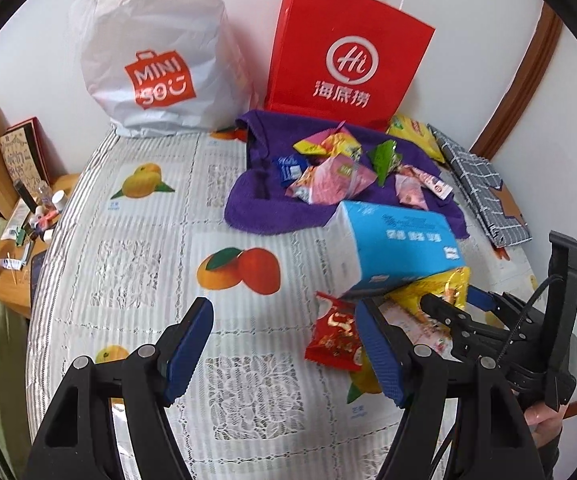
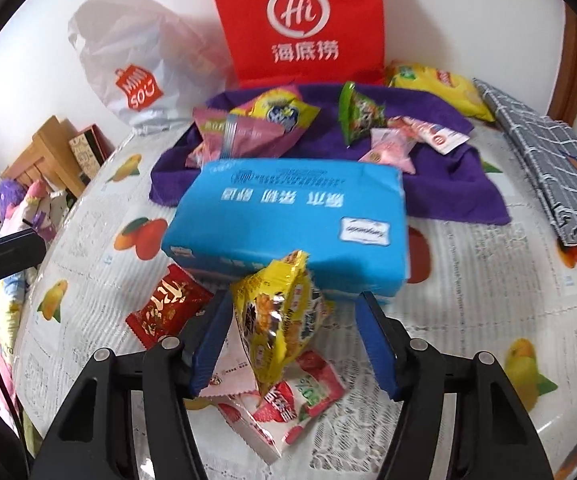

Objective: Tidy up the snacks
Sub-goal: 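Move both tools back toward the remaining snacks near the tissue pack, then grasp the red candy bag with the left tool while the right tool holds the yellow bag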

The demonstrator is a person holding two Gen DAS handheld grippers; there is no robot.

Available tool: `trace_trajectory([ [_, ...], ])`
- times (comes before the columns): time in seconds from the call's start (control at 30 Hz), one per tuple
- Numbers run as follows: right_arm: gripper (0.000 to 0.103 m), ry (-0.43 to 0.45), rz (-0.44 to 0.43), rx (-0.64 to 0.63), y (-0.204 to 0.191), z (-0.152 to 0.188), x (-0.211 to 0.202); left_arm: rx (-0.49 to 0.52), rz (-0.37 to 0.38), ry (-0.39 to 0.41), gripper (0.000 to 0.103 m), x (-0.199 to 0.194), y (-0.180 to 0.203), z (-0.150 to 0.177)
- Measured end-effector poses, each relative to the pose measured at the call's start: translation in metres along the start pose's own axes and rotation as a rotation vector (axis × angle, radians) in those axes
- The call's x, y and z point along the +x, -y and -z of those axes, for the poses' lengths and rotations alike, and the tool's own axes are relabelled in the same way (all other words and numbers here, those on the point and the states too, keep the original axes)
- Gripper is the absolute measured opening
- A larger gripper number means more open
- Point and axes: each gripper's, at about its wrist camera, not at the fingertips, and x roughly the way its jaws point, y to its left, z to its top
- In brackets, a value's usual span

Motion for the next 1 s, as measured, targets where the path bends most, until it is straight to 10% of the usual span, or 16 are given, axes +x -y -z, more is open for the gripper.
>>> trace_trajectory([
  [0.3,0.043,-0.014,-0.02,-0.016,-0.004,0.003,0.013,0.026,0.006,-0.053,0.072,0.027,0.005,0.012],
  [1.0,0.043,0.098,0.094,0.011,0.064,0.051,-0.049,0.134,-0.061,-0.163,0.062,0.097,0.061,0.033],
])
